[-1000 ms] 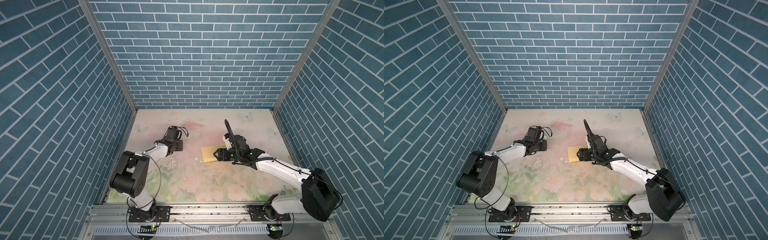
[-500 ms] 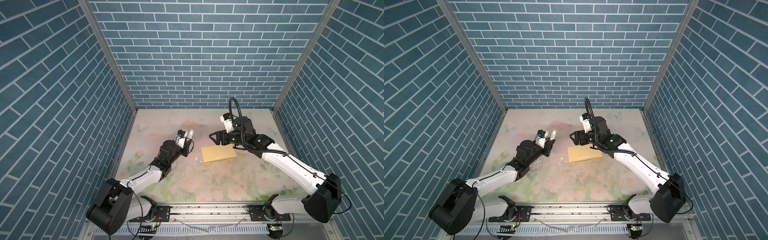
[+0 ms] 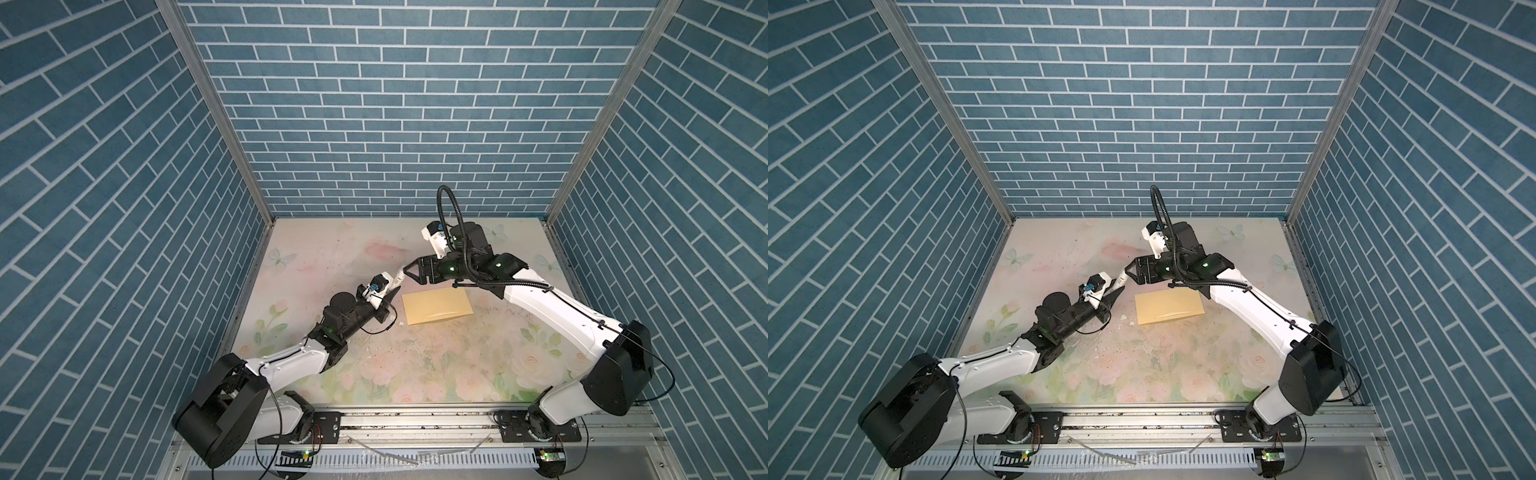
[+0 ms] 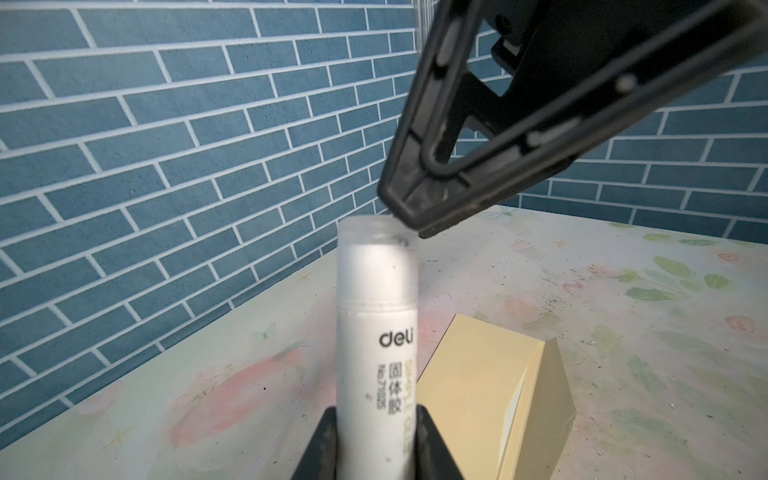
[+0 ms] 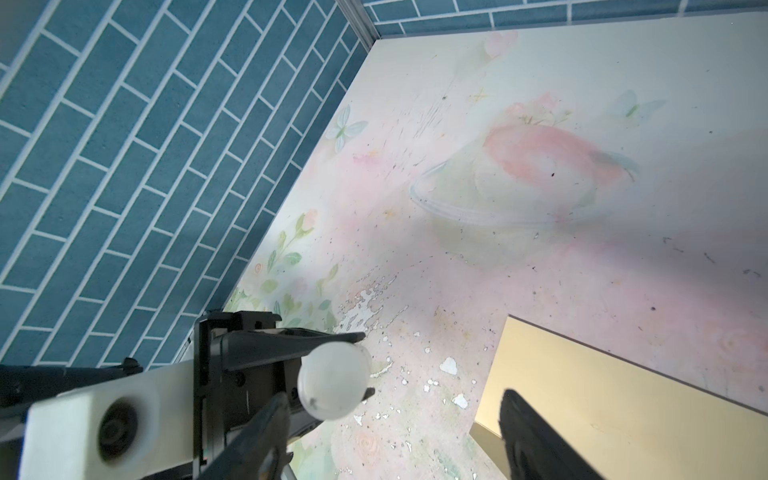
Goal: Place the letter into the envelope and seal it
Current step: 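Lift the glue stick with the left gripper while the right gripper reaches its cap, then grip the glue stick cap with the right gripper and pull it off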
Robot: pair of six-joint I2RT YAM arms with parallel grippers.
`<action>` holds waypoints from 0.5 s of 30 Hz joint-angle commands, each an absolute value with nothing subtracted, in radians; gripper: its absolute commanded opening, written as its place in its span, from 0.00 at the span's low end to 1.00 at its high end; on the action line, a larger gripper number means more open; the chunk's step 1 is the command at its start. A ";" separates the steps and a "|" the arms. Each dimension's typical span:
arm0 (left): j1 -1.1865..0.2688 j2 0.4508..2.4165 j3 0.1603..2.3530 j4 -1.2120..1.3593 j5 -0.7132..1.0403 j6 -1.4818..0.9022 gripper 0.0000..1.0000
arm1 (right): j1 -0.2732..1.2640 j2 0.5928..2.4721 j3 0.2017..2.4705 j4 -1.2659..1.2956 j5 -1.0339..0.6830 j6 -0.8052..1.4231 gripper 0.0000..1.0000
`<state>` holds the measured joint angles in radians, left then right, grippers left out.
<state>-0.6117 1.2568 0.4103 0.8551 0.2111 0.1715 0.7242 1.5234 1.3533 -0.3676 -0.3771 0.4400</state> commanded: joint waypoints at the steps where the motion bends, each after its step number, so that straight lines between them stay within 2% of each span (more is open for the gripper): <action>1: -0.618 1.266 0.400 0.906 0.227 0.198 0.00 | 0.737 1.539 1.426 -0.383 -0.408 0.429 0.74; 15: -0.622 1.270 0.401 0.906 0.245 0.202 0.00 | 0.753 1.587 1.451 -0.374 -0.440 0.455 0.35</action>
